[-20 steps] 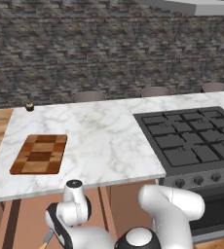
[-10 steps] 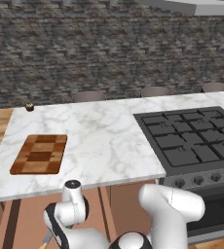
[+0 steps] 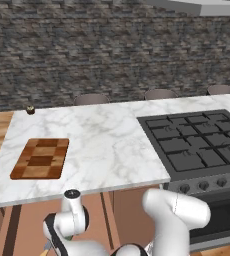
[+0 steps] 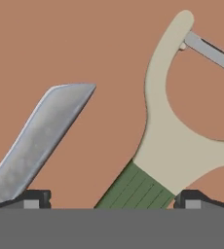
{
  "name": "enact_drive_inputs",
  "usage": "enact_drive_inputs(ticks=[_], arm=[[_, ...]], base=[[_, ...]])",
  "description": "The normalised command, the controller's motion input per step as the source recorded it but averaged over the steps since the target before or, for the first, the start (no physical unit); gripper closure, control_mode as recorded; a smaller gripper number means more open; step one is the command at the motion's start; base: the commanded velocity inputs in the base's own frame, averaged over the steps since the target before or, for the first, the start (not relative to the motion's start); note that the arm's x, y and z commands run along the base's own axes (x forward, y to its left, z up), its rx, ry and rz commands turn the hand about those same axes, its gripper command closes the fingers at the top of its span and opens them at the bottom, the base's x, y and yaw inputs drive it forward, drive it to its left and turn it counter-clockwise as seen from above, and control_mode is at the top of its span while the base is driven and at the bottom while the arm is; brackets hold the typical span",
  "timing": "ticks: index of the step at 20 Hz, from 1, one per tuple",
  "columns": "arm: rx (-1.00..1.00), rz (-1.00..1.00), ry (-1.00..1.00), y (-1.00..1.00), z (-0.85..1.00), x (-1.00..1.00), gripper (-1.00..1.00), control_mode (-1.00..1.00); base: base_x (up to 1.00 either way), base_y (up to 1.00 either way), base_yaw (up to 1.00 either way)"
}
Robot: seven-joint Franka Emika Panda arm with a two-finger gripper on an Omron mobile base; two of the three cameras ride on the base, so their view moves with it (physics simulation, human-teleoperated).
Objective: Open the drawer on the left and place the cutting tools on the cutting board.
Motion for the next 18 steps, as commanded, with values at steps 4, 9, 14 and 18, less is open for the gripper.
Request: enact_drive_inputs(ticks=[4, 9, 14, 18], arm=[[0.0, -0.06, 0.0, 0.09, -0.23, 0.0, -1.0, -1.0], [0.0, -0.05, 0.0, 0.02, -0.09, 0.05, 1.0, -1.0], [0.0, 0.0, -0.01, 0.0, 0.0, -0.23, 1.0, -1.0], [0.0, -0.01, -0.1, 0.11, 0.18, -0.72, 1.0, -1.0]], base=[[0.0, 0.0, 0.0], [0.0, 0.0, 0.0], [0.0, 0.0, 0.0], [0.0, 0.0, 0.0]])
